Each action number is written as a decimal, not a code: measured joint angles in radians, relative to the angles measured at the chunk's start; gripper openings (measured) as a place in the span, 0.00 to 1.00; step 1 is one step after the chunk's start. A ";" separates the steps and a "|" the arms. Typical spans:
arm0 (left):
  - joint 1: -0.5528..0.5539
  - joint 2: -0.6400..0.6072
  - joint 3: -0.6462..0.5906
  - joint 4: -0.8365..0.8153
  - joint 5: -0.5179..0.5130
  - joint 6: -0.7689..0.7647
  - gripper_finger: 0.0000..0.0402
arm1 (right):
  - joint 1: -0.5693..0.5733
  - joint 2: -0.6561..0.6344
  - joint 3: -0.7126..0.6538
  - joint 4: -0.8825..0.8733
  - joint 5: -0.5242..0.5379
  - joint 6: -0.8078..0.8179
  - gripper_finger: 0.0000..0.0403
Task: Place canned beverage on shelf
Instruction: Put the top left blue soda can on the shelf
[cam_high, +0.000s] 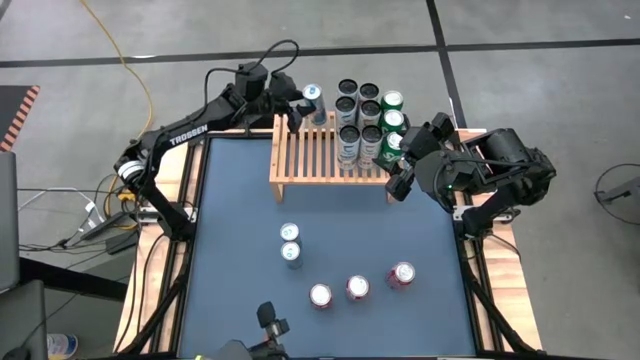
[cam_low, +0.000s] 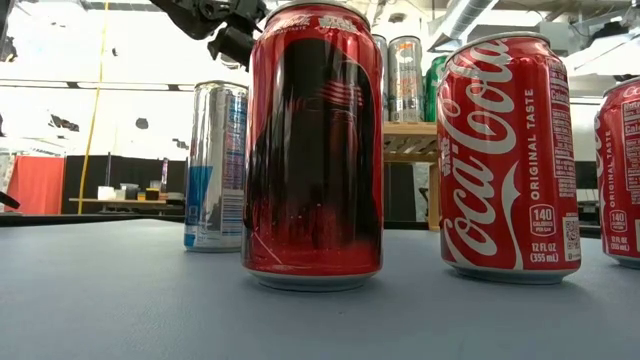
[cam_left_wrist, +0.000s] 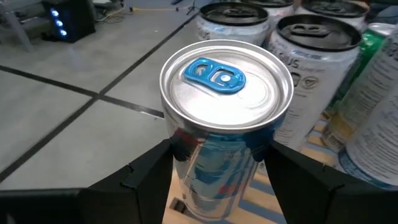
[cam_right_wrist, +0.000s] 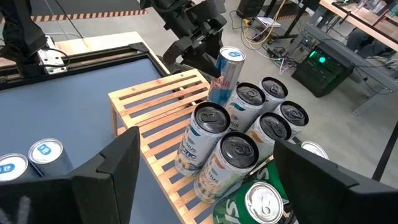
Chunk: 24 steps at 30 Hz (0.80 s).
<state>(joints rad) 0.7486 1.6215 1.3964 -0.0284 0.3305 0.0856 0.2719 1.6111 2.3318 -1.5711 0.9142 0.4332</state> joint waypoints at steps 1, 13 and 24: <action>-0.001 0.003 0.000 0.001 0.004 0.002 0.56 | 0.000 0.000 0.000 0.000 0.000 0.000 0.78; 0.007 0.099 0.154 -0.138 -0.002 0.026 0.56 | 0.000 0.000 0.000 0.000 0.000 0.002 0.78; -0.007 0.127 0.154 -0.142 0.035 0.062 0.56 | 0.000 0.000 0.000 0.000 0.001 0.003 0.78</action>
<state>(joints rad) 0.7419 1.7482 1.5501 -0.1703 0.3655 0.1479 0.2714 1.6110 2.3314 -1.5710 0.9150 0.4365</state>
